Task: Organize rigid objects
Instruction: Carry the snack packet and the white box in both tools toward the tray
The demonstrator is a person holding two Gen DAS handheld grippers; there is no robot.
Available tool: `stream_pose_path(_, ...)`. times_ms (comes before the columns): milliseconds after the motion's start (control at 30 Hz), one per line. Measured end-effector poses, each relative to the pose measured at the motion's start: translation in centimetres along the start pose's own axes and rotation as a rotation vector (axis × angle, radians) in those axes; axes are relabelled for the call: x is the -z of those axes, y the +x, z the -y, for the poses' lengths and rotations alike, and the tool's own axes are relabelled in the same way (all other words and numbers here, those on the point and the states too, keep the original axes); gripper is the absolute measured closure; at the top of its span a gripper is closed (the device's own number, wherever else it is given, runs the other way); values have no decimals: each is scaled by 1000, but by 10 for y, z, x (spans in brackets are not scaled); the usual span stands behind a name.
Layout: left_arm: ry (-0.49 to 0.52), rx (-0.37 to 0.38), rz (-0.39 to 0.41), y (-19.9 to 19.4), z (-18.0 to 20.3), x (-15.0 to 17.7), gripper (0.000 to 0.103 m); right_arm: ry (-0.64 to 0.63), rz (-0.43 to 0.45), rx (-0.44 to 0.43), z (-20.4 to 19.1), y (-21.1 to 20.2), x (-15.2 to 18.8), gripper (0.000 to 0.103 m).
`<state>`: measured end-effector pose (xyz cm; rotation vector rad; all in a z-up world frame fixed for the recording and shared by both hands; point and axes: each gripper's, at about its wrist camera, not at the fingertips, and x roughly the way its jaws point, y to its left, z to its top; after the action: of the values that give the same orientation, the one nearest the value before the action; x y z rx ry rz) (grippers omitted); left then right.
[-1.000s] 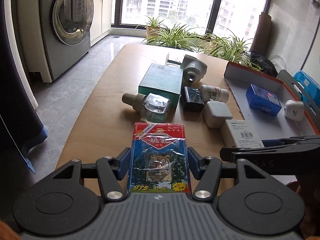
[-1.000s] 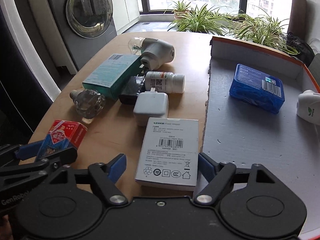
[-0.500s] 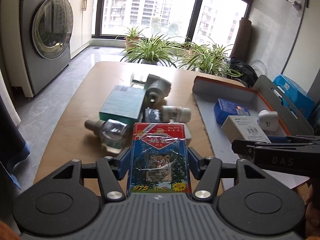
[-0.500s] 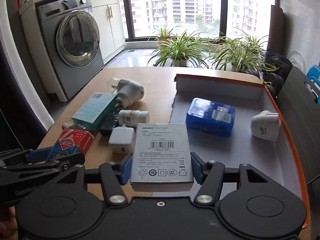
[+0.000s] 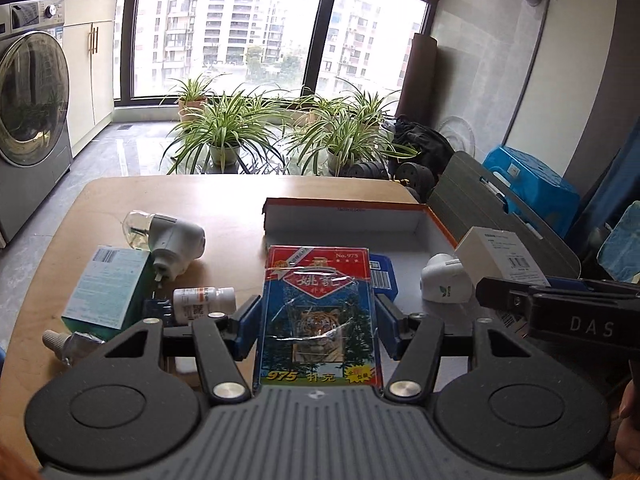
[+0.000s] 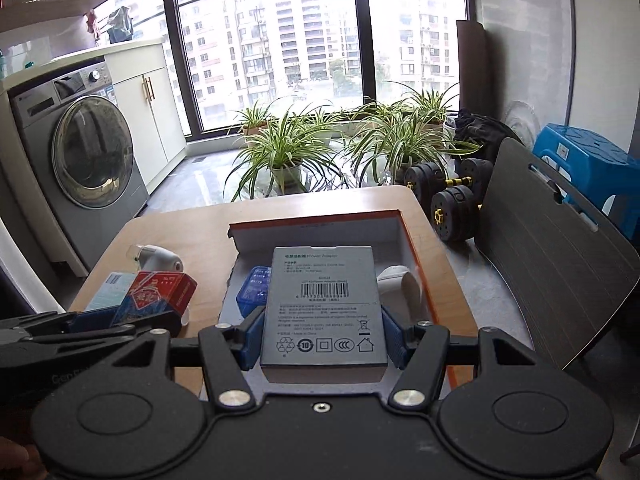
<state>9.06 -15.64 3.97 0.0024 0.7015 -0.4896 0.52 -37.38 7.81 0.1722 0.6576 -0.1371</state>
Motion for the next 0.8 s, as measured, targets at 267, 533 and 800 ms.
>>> stream_pose_path(267, 19, -15, -20, 9, 15, 0, 43, 4, -6, -28, 6, 10, -5, 32)
stream_pose_path(533, 25, -45, -38, 15, 19, 1, 43, 4, -28, -37, 7, 16, 3, 32)
stream_pose_path(800, 17, -49, -58, 17, 19, 8, 43, 5, -55, -39, 5, 15, 18, 32)
